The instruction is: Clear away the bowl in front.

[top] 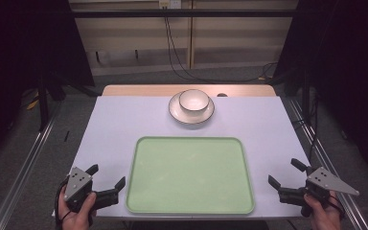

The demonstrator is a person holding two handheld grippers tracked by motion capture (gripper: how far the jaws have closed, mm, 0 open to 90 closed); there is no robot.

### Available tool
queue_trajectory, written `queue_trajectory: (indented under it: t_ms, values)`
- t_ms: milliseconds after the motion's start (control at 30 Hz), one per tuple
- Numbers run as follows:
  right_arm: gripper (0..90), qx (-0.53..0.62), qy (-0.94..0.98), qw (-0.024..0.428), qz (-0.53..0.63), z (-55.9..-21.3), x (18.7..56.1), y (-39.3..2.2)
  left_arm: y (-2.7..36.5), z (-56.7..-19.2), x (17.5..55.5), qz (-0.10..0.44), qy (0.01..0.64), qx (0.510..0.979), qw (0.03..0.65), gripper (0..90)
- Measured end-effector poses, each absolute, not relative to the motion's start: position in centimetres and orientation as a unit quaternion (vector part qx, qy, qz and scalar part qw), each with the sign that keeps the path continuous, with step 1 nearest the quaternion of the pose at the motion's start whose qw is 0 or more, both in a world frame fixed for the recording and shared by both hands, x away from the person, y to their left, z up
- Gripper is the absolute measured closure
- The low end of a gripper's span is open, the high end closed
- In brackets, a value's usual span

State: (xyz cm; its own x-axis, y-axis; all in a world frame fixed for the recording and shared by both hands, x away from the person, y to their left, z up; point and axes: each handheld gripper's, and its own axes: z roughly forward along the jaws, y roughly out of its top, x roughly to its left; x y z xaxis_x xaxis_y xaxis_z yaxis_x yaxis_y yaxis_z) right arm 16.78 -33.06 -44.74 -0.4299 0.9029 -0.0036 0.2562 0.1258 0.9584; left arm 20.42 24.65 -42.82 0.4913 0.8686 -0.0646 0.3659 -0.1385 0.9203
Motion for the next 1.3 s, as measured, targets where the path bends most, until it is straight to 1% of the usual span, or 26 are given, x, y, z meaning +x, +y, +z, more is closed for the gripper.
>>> queue_trajectory:
  t_ms: [67,100,167,433,467,533,600,700,800,833,867,900,967,1000,1233,1300]
  values:
    - [0.8,0.424,0.683,0.321,0.5,-44.8,16.8,-33.0,24.6,-42.8,20.4,0.254,0.433,0.71,0.493,1.5]
    - [0.9,0.423,0.688,0.313,0.499,-44.9,16.8,-32.8,24.6,-42.8,20.4,0.255,0.435,0.71,0.492,1.5]
    - [1.4,0.423,0.692,0.322,0.488,-45.0,16.8,-32.8,24.4,-42.8,20.4,0.253,0.437,0.708,0.494,1.7]
    - [1.4,0.419,0.693,0.322,0.491,-44.9,16.8,-32.7,23.8,-42.7,20.4,0.241,0.427,0.716,0.497,1.6]
    - [1.4,0.418,0.693,0.322,0.492,-44.9,16.7,-32.7,23.3,-42.6,20.7,0.242,0.433,0.719,0.487,0.7]
    - [1.4,0.418,0.695,0.315,0.493,-44.9,16.8,-32.7,22.6,-42.2,21.1,0.24,0.43,0.722,0.486,2.9]
    - [2.0,0.422,0.695,0.31,0.493,-45.1,16.9,-32.7,22.3,-41.7,21.3,0.246,0.422,0.721,0.492,1.0]
    - [1.8,0.422,0.694,0.309,0.495,-45.0,16.8,-32.7,22.2,-41.6,21.6,0.239,0.423,0.717,0.5,1.4]
    - [1.8,0.42,0.694,0.309,0.496,-45.0,16.8,-32.7,22.2,-41.7,22.0,0.243,0.419,0.722,0.495,1.4]
    - [1.8,0.419,0.696,0.313,0.492,-45.1,16.8,-32.6,22.2,-41.9,22.1,0.252,0.418,0.721,0.491,1.1]
    - [1.8,0.419,0.696,0.313,0.492,-45.1,16.8,-32.6,22.3,-42.0,22.3,0.253,0.414,0.728,0.484,1.1]
    - [1.7,0.416,0.699,0.311,0.491,-45.0,16.7,-32.5,22.3,-42.1,22.5,0.247,0.423,0.721,0.491,1.3]
    - [1.4,0.412,0.7,0.308,0.495,-45.0,16.7,-32.3,22.2,-42.3,23.0,0.236,0.423,0.722,0.494,2.1]
    - [1.4,0.407,0.701,0.313,0.494,-45.0,16.6,-32.1,22.1,-42.1,23.4,0.232,0.421,0.724,0.495,2.1]
    - [1.4,0.406,0.702,0.307,0.499,-45.0,16.6,-32.1,20.7,-41.7,24.5,0.221,0.396,0.739,0.498,2.4]
    - [1.4,0.409,0.7,0.307,0.499,-45.0,16.6,-32.2,20.2,-41.6,24.9,0.225,0.383,0.749,0.491,2.4]
